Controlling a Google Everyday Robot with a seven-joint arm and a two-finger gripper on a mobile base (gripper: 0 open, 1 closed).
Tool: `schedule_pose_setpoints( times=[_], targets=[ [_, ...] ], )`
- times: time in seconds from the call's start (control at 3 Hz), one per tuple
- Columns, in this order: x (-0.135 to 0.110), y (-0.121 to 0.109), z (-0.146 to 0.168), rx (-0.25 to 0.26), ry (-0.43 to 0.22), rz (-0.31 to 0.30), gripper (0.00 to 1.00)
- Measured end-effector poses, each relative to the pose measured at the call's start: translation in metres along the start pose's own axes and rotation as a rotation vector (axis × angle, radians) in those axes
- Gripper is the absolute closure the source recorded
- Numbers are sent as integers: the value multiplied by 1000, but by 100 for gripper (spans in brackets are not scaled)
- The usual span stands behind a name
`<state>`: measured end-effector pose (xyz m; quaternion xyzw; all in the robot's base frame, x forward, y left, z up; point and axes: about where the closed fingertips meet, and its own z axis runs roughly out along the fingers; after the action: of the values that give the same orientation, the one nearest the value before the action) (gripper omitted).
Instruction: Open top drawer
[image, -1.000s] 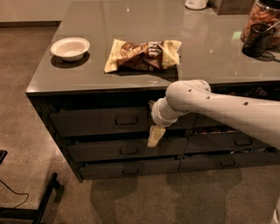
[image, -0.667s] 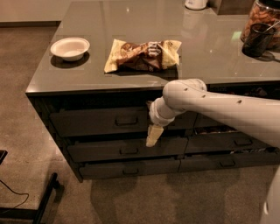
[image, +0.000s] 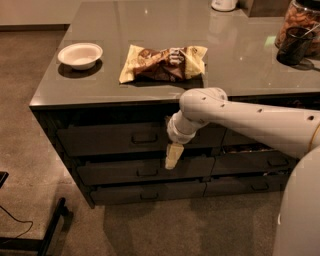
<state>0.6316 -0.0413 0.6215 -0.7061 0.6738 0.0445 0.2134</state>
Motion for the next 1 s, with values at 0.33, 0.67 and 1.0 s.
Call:
schedule_pose_setpoints(
  times=[0.33, 0.67, 1.0],
  targets=[
    [-1, -1, -3, 0, 0, 0, 0],
    [-1, 9, -4, -57, 17, 5, 0],
    [-1, 8, -7, -57, 17, 5, 7]
  ],
)
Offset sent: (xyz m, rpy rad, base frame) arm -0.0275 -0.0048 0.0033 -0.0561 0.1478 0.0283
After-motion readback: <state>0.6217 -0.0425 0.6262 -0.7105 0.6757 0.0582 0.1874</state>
